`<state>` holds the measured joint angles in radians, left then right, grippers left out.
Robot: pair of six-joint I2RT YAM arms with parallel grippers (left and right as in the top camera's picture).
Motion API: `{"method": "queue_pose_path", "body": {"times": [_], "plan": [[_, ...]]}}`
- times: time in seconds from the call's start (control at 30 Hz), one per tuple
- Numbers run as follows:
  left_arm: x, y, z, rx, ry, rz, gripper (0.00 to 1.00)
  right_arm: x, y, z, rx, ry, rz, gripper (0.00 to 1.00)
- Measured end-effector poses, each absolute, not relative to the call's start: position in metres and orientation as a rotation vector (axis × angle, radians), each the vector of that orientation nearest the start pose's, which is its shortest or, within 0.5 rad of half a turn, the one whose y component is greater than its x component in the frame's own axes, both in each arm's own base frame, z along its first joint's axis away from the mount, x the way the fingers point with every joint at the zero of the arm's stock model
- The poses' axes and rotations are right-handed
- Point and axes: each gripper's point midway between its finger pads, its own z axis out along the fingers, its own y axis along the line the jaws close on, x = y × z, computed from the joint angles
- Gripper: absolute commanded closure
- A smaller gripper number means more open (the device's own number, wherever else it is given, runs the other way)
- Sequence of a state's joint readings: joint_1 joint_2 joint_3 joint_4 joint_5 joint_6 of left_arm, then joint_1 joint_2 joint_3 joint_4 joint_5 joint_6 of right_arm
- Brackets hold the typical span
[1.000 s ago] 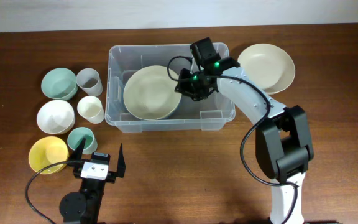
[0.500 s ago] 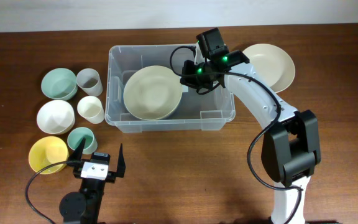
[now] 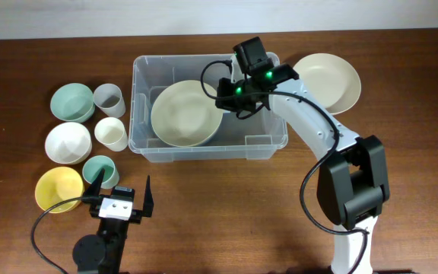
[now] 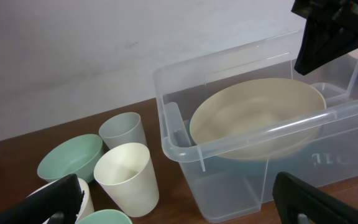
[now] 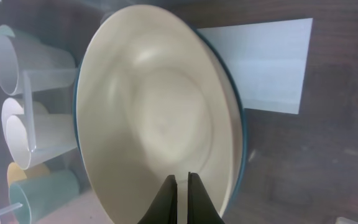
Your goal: Pack container
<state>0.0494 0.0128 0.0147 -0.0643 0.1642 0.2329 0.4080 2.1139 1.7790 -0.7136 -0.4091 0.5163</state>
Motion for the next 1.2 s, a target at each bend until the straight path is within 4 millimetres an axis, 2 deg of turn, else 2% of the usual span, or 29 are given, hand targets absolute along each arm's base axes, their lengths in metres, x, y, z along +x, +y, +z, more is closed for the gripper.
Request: {"method": "queue_pose_path", "body": {"times": [0.63, 0.93, 1.2], "plan": [[0.245, -0.016, 0.162, 0.275, 1.610, 0.083, 0.00, 0.452, 0.270, 0.113, -0.004, 2.746, 0.831, 0.96], [0.245, -0.016, 0.162, 0.274, 1.610, 0.083, 0.00, 0.452, 0.270, 0.092, 0.009, 2.788, 0.817, 0.96], [0.245, -0.016, 0.162, 0.275, 1.610, 0.083, 0.00, 0.452, 0.266, 0.088, 0.020, 2.797, 0.782, 0.96]]}}
